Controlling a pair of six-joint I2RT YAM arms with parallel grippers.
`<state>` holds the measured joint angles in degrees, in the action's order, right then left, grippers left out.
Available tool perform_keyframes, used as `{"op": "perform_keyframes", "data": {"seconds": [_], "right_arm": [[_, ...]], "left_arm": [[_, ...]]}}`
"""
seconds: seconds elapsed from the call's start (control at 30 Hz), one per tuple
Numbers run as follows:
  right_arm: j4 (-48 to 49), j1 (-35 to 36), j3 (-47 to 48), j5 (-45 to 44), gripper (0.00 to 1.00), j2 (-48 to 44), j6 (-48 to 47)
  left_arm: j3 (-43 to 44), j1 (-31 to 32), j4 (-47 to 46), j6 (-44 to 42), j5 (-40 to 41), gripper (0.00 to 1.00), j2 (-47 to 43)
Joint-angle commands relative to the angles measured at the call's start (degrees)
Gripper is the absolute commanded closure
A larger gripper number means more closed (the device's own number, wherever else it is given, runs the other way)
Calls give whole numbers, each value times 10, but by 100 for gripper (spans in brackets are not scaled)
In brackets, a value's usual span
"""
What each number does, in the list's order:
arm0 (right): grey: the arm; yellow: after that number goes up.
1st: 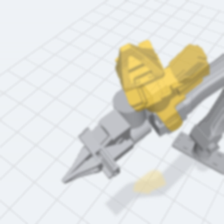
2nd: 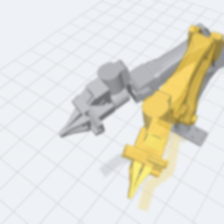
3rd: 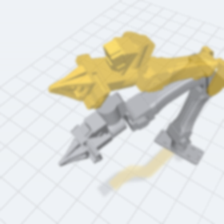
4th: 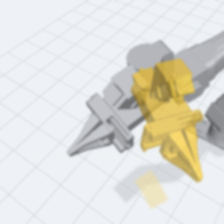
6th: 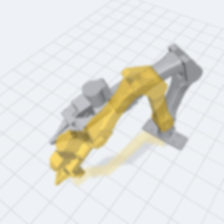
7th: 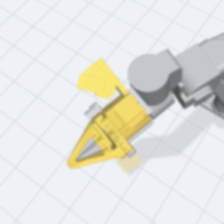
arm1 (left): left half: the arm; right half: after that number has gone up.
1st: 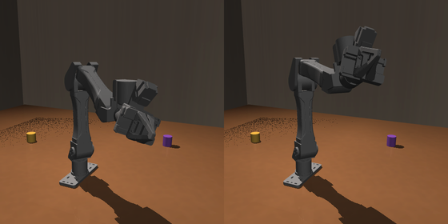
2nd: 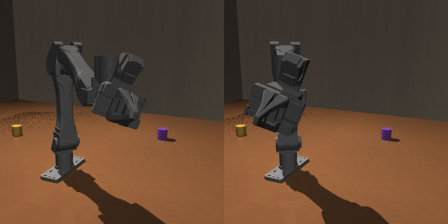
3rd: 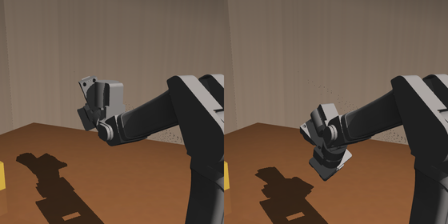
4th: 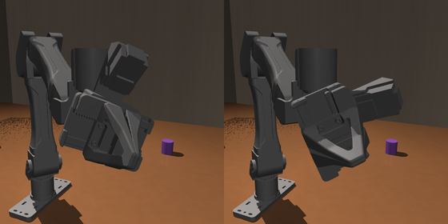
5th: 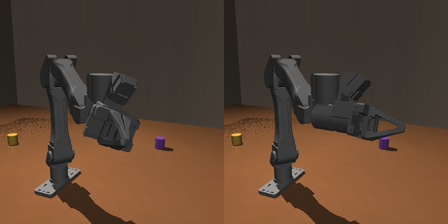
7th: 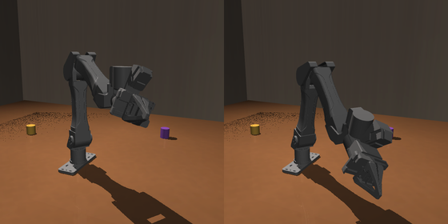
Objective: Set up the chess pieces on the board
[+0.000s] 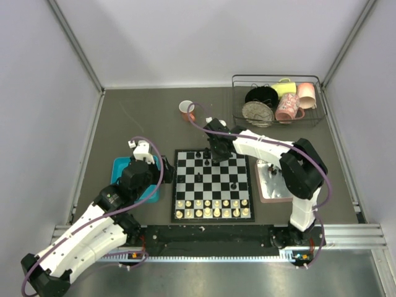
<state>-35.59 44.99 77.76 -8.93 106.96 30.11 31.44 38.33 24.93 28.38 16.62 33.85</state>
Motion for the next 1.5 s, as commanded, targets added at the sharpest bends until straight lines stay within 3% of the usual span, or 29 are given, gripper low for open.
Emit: {"op": "perform_keyframes", "data": {"seconds": [0.0,1.13,1.47], "right_arm": [[9,9,25,1,91,5,6],[4,11,24,18,87,-3,-7],[5,11,26,18,73,1,-6]], "left_arm": [[-4,2,-8,-3,9,14,-8],[-4,2,-6,-3,8,14,-13],[-6,1,-3,-3,10,14,-18]]}}
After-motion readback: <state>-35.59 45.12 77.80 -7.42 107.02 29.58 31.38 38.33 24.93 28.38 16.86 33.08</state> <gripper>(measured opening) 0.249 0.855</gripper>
